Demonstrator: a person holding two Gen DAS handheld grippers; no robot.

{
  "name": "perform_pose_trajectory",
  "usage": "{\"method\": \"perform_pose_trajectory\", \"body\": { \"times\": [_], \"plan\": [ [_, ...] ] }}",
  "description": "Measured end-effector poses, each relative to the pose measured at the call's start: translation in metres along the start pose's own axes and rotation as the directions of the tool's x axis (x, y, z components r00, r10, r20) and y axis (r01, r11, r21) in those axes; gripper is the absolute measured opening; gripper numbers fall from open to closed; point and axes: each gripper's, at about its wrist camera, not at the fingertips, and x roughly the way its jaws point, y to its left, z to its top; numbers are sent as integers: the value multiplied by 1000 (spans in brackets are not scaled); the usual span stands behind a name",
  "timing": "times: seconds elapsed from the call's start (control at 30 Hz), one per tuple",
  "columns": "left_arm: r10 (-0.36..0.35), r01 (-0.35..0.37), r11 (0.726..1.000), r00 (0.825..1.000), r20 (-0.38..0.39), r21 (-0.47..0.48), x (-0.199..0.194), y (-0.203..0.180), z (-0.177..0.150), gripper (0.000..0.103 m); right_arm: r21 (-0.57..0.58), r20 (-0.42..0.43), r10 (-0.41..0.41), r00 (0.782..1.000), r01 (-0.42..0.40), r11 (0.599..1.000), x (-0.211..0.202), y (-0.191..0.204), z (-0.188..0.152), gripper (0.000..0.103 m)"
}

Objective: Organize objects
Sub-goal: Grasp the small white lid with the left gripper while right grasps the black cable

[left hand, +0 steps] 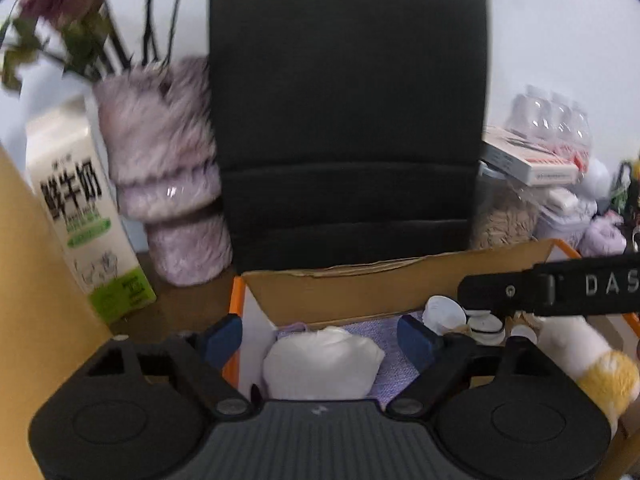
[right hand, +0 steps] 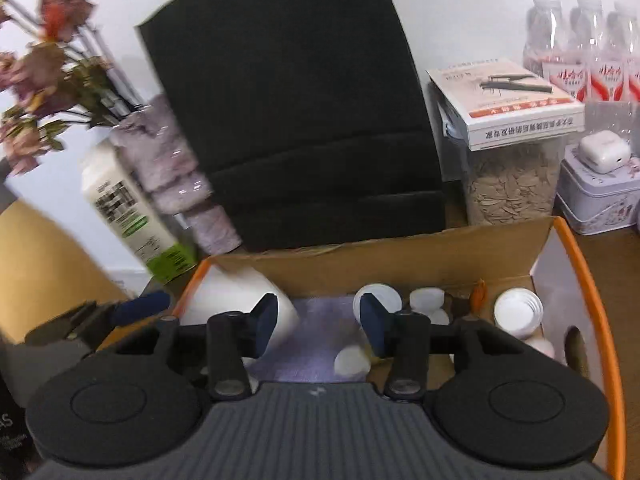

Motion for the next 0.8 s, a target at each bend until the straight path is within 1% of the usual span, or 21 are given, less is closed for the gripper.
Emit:
{"method": "perform_pose_trajectory", "body": {
  "times": [0.03,0.07,0.13,0.2,0.3,0.37,0.43,0.47,0.5,0.53,0.57,0.6,0.63,0.67,0.7,0.77,0.8],
  "plan": [
    [-12,12,1000,1000,-6,-6,-1,2,-1,86,-12,-1,-7,1000,7,1000,1,-1,0,50],
    [-14,14,1000,1000,-5,-3,-3,4,0,88,-19,2,-14,1000,14,1000,-1,-2,-1,54],
    [5,-5,1000,1000,14,19,-10,4,-1,89,-24,5,-36,999,37,999,-7,-7,-1,59],
    [24,-25,999,999,27,35,-16,3,2,89,-25,11,-55,998,56,998,-14,-10,3,60],
    [38,-39,999,999,31,12,-40,1,4,89,-61,18,-84,996,85,995,-34,-9,3,62],
    [28,-28,1000,999,41,7,-64,-3,1,90,-129,17,-110,994,111,985,-56,0,-11,75],
    [11,-13,1000,997,77,26,-94,-11,-16,93,-222,33,-138,990,142,965,-84,10,-35,77],
    [18,-22,999,997,78,49,-110,-16,-29,93,-259,44,-156,987,162,952,-99,14,-49,79],
    [21,-26,998,997,79,65,-123,-22,-39,93,-288,64,-170,983,182,940,-117,18,-65,80],
    [15,-22,997,996,91,75,-143,-28,-55,93,-303,85,-176,981,194,933,-136,22,-81,84],
    [-4,-4,997,994,107,73,-162,-29,-69,93,-312,107,-173,979,199,929,-157,25,-99,91],
    [-42,34,997,991,125,65,-186,-29,-86,93,-311,130,-168,977,201,929,-179,28,-118,95],
    [-70,64,996,989,132,55,-205,-29,-101,93,-307,148,-164,975,203,930,-198,30,-136,101],
    [-88,84,996,986,144,40,-225,-28,-116,94,-304,162,-158,974,202,931,-219,32,-157,103],
    [-88,88,996,981,171,8,-250,-27,-136,95,-293,171,-153,973,198,935,-238,33,-178,103],
    [-33,43,998,975,218,-41,-291,-27,-171,101,-295,173,-138,975,185,938,-271,34,-224,103],
    [-15,27,998,972,233,-50,-307,-28,-186,102,-304,160,-127,979,172,937,-285,34,-247,103]
  ]
}}
